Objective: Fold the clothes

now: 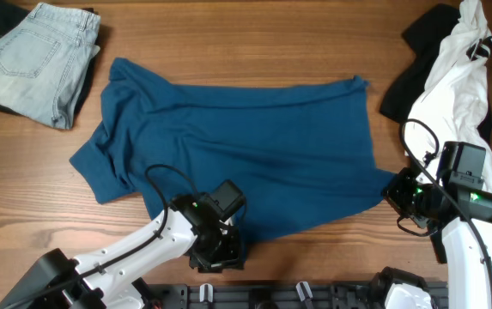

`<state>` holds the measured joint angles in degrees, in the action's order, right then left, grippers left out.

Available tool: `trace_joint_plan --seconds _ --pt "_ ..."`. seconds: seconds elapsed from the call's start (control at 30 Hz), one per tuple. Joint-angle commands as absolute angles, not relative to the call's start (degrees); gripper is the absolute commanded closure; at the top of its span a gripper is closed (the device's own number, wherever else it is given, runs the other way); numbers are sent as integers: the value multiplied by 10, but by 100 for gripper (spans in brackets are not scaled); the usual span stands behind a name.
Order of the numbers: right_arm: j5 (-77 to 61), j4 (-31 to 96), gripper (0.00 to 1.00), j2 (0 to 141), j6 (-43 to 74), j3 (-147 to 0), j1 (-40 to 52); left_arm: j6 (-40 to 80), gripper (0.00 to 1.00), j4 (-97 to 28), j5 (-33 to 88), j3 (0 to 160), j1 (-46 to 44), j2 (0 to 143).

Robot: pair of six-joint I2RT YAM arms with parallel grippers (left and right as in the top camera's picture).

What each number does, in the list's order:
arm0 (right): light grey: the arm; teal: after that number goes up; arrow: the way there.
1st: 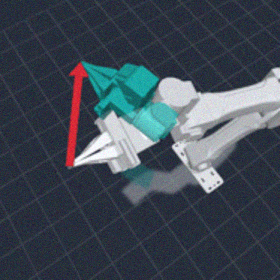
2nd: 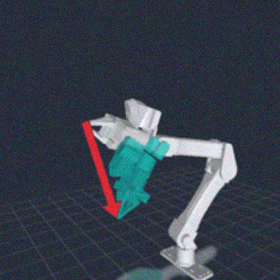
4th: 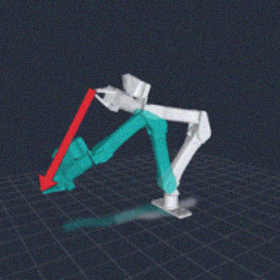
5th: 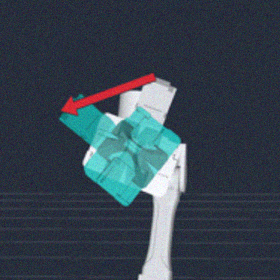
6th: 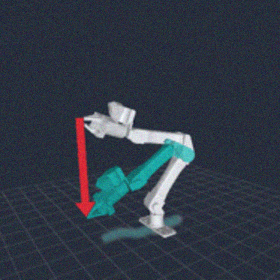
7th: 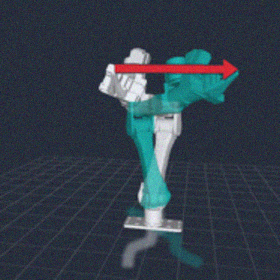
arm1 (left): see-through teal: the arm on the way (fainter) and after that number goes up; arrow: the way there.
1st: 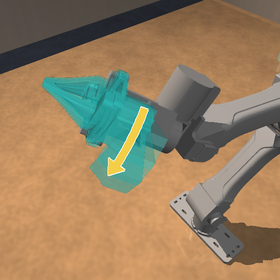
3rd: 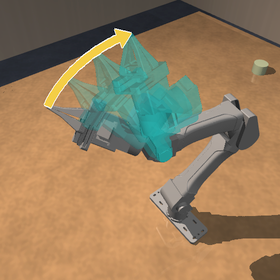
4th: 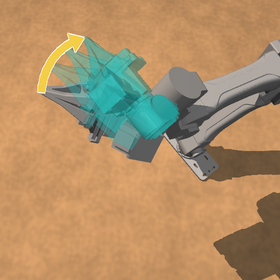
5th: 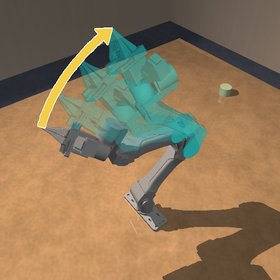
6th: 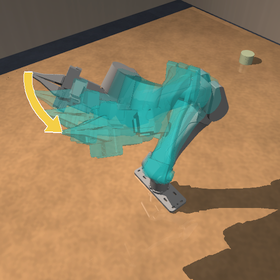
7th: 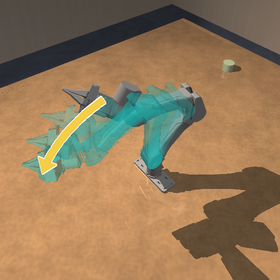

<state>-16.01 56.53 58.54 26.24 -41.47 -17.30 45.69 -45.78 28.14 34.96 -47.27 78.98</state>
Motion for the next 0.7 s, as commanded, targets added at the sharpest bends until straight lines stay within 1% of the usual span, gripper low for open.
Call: trace_joint_plan --seconds 0.0,0.07,0.1,0.17,0.23,0.27,0.3,0.33,0.37,0.4,0.43,0.47,0.53,0.6,0.63,0.67 --pt "-156 564 96 588 256 -421 -172 452 31 -458 293 357 -476 794" --pt "-164 564 96 588 255 -421 -172 452 15 -458 283 357 -476 794" --pt "-166 564 96 588 255 -421 -172 453 11 -458 278 357 -476 794" --pt "-168 564 96 588 255 -421 -172 453 10 -453 270 357 -475 795" --pt "-170 564 96 588 255 -421 -172 454 6 -446 269 357 -475 795" --pt "-173 564 96 588 254 -421 -172 455 5 -445 269 357 -475 795" --pt "-177 564 96 588 254 -421 -172 455 9 -443 269 357 -475 795" --pt "-181 564 96 588 253 -421 -172 455 20 -444 267 357 -475 795" --pt "-185 564 96 588 250 -421 -172 467 36 -443 256 357 -475 795" --pt "-190 563 96 588 244 -421 -172 478 36 -441 241 357 -475 795" --pt "-194 562 96 588 240 -421 -172 486 28 -437 225 357 -475 795" --pt "-194 562 96 588 240 -421 -172 495 25 -428 203 357 -474 795" --pt "-194 561 96 588 240 -421 -172 500 25 -406 192 357 -474 795" --pt "-194 561 96 588 240 -421 -172 500 19 -383 190 357 -474 795" --pt "-194 562 96 588 240 -421 -172 500 15 -379 187 357 -474 795" --pt "-194 563 96 588 240 -421 -172 500 15 -379 181 357 -474 796"
